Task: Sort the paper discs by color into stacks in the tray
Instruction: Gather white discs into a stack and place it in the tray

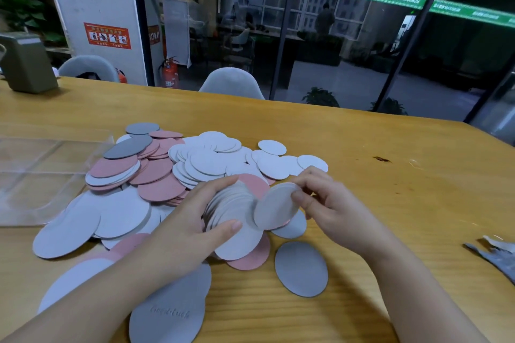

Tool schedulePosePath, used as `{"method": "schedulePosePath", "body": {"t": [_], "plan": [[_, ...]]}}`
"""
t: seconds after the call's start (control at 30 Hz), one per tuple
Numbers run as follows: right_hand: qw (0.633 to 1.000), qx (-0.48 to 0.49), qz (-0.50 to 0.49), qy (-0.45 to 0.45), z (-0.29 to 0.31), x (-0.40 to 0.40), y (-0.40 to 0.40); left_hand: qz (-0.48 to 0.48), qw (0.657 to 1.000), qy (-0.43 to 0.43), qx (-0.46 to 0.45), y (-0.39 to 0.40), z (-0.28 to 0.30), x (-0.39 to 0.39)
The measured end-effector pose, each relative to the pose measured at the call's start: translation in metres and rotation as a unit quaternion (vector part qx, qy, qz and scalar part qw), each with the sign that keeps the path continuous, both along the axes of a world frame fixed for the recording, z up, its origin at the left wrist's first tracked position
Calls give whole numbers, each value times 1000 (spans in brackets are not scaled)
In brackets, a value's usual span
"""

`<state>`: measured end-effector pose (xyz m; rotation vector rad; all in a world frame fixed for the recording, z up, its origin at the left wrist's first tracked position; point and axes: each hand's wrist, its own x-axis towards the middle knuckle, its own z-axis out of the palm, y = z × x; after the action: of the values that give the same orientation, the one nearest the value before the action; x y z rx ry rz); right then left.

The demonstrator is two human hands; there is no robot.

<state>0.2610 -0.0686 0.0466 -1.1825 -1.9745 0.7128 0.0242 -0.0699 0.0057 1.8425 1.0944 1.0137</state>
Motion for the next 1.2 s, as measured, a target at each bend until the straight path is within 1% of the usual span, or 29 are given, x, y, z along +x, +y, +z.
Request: {"method": "schedulePosePath", "body": {"t": [0.13, 0.37, 0.4, 0.47, 0.53, 0.6, 0.67, 0.73, 0.8, 0.87, 0.97, 1.07, 1.2], "plan": [[997, -34, -6, 68, 1, 2, -2, 0, 1000, -1, -1, 1, -1, 1], [999, -36, -11, 4, -8, -22, -7, -16, 1000, 12, 15, 2, -2, 0], [999, -39, -1, 4, -10, -25, -7, -16, 1000, 15, 19, 2, -2, 0], [997, -65, 21, 35, -8, -25, -4, -17, 999, 19, 23, 3, -2, -1], [996, -68, -2, 48, -8, -18, 8, -21, 999, 22, 28, 3, -3, -1], [996, -14, -92, -18, -15, -2, 32, -19, 999, 18, 29, 3, -2, -1], [976, 22, -183, -112, -23, 14, 59, -17, 999, 11, 26, 3, -2, -1], [954, -18, -219, -206, -28, 27, 81, -18, 999, 7, 26, 4, -1, -1], [934, -81, -217, -273, -27, 35, 98, -19, 1000, 6, 23, 4, -1, -2], [930, -138, -199, -277, -24, 38, 111, -19, 1000, 5, 19, 4, -1, -2], [929, -179, -164, -280, -23, 36, 125, -19, 1000, 7, 18, 4, 0, -2], [935, -184, -141, -270, -23, 28, 132, -22, 1000, 5, 16, 4, -1, -3], [938, -159, -125, -280, -24, 19, 134, -21, 1000, 5, 15, 4, 0, -3]]}}
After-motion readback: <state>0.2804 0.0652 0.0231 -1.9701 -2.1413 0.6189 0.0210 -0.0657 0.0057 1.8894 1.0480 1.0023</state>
